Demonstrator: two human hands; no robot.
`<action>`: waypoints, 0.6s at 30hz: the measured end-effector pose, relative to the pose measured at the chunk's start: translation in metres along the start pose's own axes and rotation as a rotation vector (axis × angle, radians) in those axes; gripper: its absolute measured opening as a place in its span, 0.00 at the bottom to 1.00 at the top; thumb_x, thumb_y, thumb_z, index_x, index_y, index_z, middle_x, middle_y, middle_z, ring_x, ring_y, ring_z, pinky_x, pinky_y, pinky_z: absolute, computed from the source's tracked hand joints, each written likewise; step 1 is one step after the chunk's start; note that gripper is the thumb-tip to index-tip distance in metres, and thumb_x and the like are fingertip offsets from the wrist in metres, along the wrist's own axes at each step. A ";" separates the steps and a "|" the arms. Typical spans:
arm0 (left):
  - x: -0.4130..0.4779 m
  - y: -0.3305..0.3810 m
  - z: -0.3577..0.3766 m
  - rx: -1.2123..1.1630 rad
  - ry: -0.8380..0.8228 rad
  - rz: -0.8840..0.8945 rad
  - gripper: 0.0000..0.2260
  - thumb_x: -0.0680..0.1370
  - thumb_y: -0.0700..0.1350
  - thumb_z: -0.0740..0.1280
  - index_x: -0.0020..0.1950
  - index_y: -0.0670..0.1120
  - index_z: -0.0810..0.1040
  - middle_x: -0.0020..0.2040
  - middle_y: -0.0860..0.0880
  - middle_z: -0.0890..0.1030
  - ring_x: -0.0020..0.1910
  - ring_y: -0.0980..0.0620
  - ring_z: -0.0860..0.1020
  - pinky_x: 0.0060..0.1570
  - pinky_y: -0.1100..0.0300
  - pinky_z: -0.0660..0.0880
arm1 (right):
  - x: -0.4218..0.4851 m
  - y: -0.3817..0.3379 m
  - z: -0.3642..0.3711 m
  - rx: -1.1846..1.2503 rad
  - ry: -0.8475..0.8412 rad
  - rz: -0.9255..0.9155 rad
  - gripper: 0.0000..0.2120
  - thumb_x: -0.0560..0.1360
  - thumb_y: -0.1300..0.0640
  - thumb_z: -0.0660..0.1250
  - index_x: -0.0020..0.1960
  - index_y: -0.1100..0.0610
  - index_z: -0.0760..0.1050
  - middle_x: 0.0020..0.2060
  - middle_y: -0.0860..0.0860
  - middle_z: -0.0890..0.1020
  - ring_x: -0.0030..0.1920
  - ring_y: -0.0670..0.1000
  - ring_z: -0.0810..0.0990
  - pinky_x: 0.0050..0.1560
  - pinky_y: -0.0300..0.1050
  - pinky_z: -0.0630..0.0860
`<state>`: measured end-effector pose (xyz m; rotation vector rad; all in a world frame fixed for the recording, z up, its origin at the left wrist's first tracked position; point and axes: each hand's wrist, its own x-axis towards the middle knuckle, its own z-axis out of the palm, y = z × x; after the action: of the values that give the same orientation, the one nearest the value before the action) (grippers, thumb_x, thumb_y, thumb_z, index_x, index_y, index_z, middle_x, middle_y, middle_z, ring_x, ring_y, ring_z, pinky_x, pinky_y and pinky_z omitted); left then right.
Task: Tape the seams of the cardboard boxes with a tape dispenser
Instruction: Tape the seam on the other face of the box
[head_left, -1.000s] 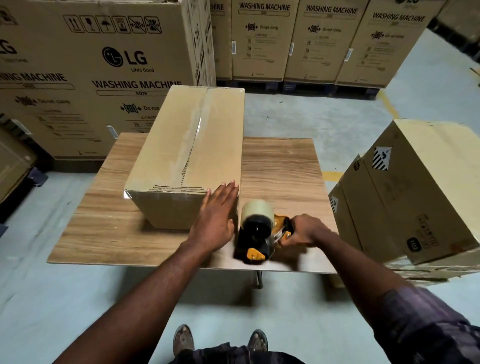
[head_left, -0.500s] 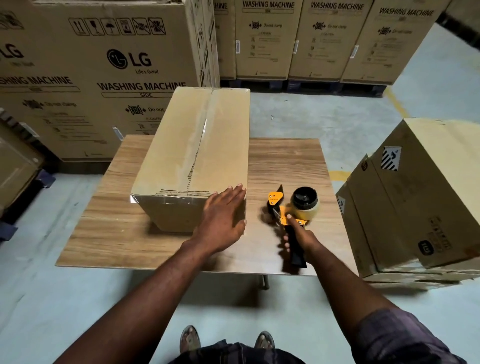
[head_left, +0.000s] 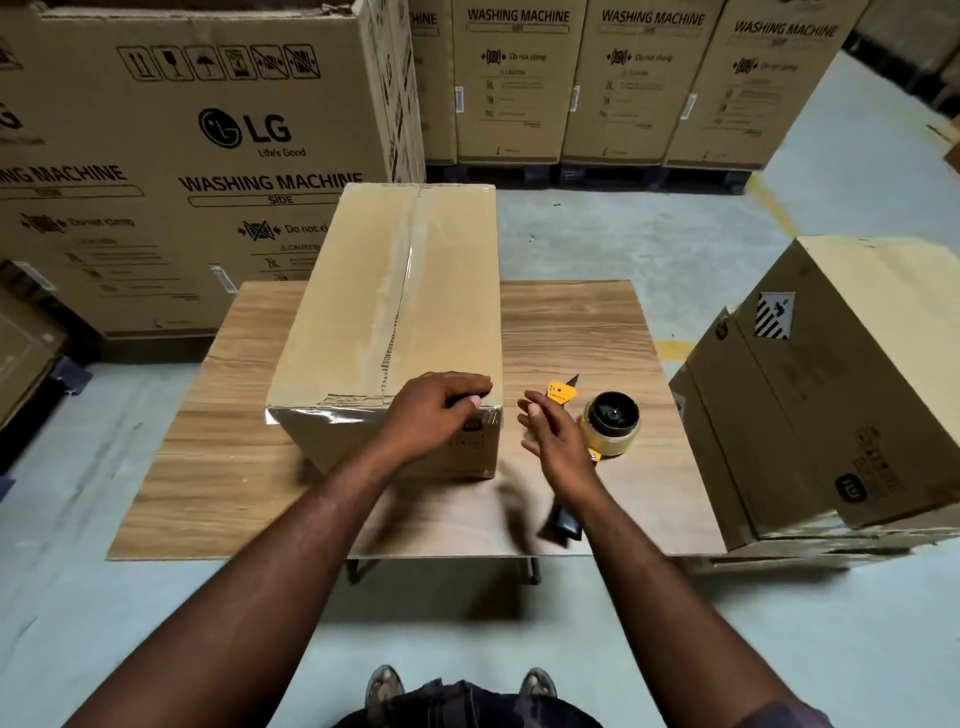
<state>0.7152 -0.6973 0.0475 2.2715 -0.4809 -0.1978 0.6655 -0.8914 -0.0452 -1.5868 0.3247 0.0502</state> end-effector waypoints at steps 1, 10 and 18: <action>0.001 -0.002 -0.001 -0.018 -0.003 0.002 0.12 0.79 0.40 0.68 0.61 0.49 0.84 0.62 0.54 0.82 0.63 0.57 0.78 0.67 0.61 0.70 | -0.005 -0.003 0.017 0.087 -0.006 -0.017 0.23 0.80 0.39 0.61 0.71 0.47 0.73 0.69 0.47 0.78 0.68 0.45 0.76 0.64 0.47 0.75; 0.004 -0.011 0.007 -0.039 0.065 0.061 0.11 0.78 0.38 0.68 0.57 0.48 0.86 0.59 0.53 0.84 0.60 0.58 0.79 0.64 0.64 0.71 | -0.020 0.010 0.093 0.080 0.329 -0.152 0.21 0.86 0.56 0.57 0.79 0.49 0.65 0.71 0.39 0.70 0.71 0.34 0.67 0.69 0.27 0.63; -0.001 -0.013 0.012 0.024 0.109 0.084 0.14 0.75 0.49 0.68 0.58 0.50 0.86 0.59 0.55 0.84 0.59 0.53 0.80 0.62 0.60 0.72 | -0.019 0.031 0.084 -0.258 0.276 -0.232 0.33 0.83 0.66 0.61 0.81 0.47 0.52 0.62 0.47 0.79 0.52 0.32 0.79 0.53 0.21 0.69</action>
<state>0.7144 -0.6967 0.0300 2.2667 -0.5228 -0.0262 0.6540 -0.8058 -0.0748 -1.8826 0.3559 -0.3199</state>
